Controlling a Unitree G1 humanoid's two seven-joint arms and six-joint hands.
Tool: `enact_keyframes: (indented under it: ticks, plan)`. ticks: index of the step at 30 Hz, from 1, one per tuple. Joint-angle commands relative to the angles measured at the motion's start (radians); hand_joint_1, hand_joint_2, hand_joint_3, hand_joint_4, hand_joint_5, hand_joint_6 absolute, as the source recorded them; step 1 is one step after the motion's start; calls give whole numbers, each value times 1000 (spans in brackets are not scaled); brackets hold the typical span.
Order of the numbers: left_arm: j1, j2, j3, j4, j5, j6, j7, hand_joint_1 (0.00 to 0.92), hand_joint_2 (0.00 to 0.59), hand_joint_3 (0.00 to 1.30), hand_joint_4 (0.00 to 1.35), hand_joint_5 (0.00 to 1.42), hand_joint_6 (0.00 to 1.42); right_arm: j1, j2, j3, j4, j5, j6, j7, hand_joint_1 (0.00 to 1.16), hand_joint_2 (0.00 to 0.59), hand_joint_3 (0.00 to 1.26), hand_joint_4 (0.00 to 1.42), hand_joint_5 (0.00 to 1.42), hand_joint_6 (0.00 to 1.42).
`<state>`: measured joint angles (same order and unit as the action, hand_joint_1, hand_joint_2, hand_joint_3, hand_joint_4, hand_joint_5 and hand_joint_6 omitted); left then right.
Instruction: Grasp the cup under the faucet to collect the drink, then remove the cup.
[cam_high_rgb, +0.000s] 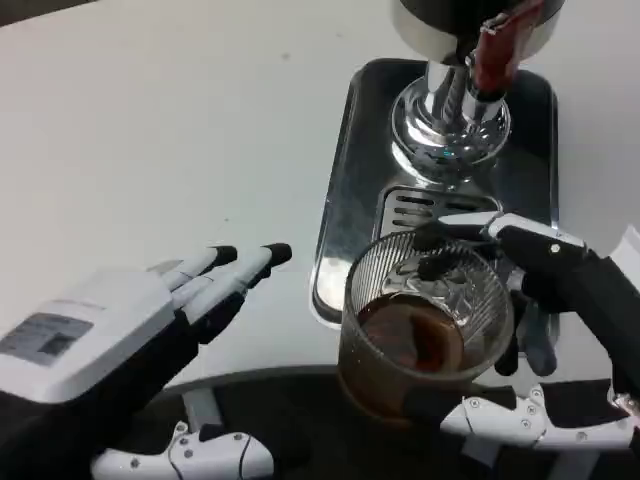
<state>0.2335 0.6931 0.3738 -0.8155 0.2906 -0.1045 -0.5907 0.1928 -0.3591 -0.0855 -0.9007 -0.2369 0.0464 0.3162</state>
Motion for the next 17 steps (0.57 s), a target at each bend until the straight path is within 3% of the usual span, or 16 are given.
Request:
enact_keyframes:
  ticks: [1, 17]
  plan:
    - [24, 9, 7, -21, -3, -13, -15, 0, 106, 0, 0, 0, 61, 13, 1, -4, -39, 35, -46, 3, 749, 261, 791, 871, 1057, 1251]
    - [27, 8, 5, -32, -11, -12, -15, 0, 102, 0, 0, 0, 59, 27, -10, -22, -52, 58, -48, 15, 748, 261, 806, 882, 1065, 1253]
